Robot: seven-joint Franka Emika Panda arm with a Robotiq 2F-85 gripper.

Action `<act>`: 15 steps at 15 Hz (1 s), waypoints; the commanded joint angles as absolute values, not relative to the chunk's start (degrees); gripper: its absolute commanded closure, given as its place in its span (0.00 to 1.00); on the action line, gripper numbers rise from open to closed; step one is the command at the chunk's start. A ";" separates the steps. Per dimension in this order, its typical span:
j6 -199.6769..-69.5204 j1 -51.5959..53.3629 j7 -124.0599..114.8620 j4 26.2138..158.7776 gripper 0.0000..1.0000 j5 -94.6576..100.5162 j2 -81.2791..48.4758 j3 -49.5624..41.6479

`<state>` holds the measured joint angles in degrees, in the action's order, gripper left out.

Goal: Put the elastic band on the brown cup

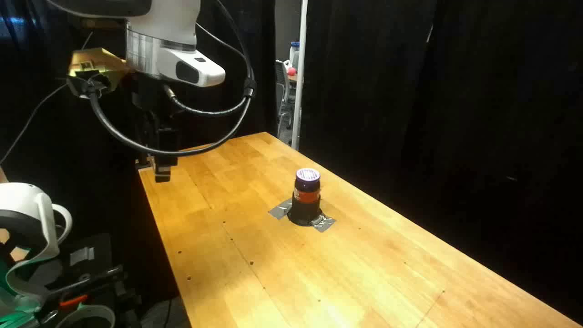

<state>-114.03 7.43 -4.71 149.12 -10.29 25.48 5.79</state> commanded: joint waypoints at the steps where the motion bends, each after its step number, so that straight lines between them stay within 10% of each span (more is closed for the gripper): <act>1: -113.85 7.23 -4.64 148.96 0.00 -10.33 25.50 5.94; 15: -126.92 5.74 -23.37 122.45 0.00 4.99 0.66 12.81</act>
